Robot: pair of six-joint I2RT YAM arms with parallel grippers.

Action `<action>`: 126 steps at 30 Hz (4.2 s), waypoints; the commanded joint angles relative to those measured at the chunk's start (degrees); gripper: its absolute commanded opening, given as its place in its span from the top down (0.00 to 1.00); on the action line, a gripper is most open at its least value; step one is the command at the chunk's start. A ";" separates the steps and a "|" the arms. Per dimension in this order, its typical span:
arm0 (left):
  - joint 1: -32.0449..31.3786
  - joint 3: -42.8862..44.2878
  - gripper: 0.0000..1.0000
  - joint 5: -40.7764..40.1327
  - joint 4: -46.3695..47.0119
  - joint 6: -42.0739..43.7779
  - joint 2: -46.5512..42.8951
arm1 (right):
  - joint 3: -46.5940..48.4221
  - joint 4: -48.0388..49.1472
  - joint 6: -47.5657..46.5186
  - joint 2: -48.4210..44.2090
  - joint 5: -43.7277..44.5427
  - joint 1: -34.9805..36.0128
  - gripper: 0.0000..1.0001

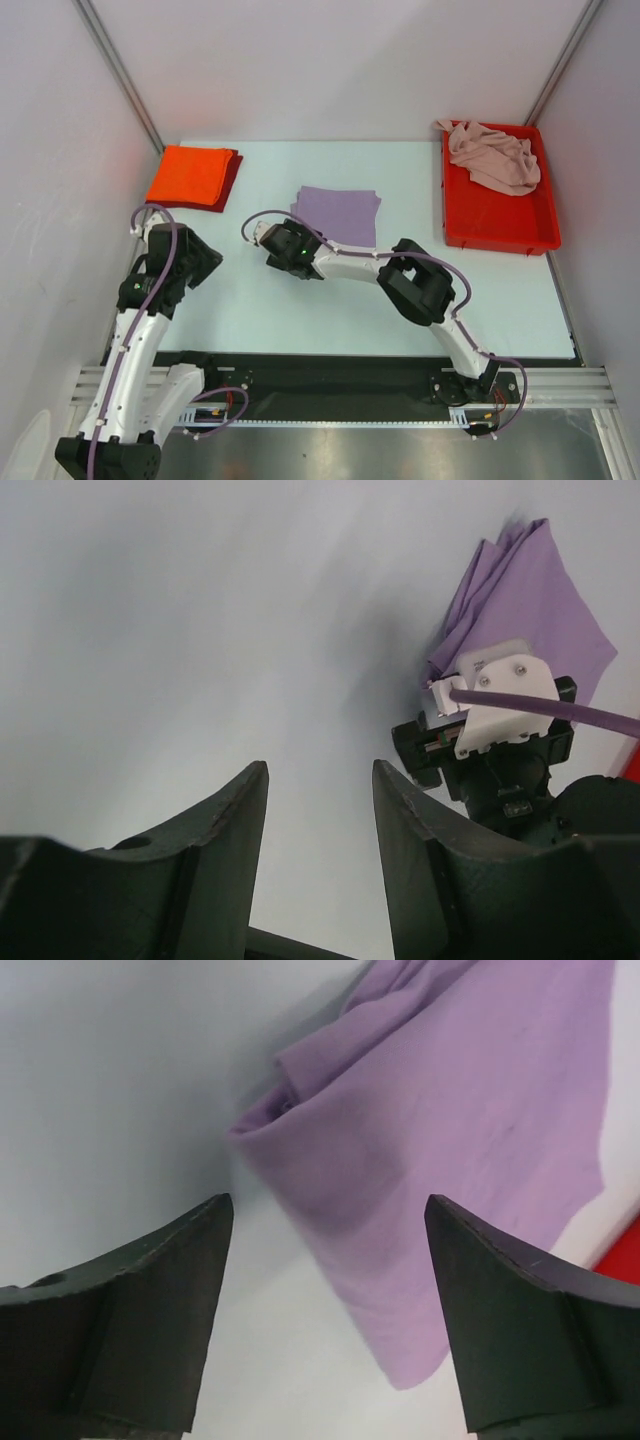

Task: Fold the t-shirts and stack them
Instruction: Neatly place the folded tshirt to the corner

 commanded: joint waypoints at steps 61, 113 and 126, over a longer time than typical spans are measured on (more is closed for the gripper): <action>-6.79 37.62 0.37 42.85 40.58 -19.59 84.90 | 4.58 -5.21 16.14 -10.54 -25.67 -11.92 1.00; 8.24 91.50 1.00 -1.62 1.90 51.43 84.82 | -26.45 -20.76 32.41 -44.47 -27.16 -20.44 0.19; 8.33 91.16 1.00 0.32 7.62 51.96 83.59 | -25.65 -20.33 33.55 -41.30 -29.54 -20.62 0.20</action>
